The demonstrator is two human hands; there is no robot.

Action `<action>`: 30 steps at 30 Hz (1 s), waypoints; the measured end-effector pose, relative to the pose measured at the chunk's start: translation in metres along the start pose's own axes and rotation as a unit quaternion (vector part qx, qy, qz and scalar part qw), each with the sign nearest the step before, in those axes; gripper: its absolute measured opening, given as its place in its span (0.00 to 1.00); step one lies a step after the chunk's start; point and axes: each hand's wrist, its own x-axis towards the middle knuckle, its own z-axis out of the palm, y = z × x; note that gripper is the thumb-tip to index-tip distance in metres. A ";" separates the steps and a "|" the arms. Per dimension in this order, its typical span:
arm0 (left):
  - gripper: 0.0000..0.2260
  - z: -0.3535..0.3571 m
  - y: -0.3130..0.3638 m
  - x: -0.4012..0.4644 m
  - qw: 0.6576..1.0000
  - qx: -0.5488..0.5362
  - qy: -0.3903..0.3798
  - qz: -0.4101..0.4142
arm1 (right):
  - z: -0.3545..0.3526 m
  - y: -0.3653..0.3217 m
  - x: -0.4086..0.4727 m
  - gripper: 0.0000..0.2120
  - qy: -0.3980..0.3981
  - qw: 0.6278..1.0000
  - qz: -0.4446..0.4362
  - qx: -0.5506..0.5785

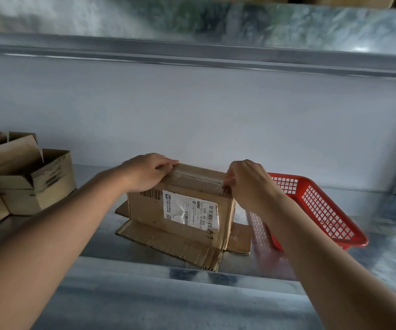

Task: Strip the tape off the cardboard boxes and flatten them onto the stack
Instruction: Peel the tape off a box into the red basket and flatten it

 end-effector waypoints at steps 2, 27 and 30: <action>0.18 -0.004 0.002 -0.001 1.000 0.013 -0.009 0.001 | -0.002 -0.009 -0.002 0.12 -0.050 0.998 -0.008 0.044; 0.14 0.001 -0.025 -0.013 0.974 -0.218 -0.023 0.050 | 0.031 -0.022 0.021 0.12 0.047 0.993 -0.098 0.046; 0.14 -0.003 -0.027 -0.013 0.976 -0.208 -0.032 0.051 | 0.028 -0.021 0.026 0.10 0.026 0.994 -0.102 0.037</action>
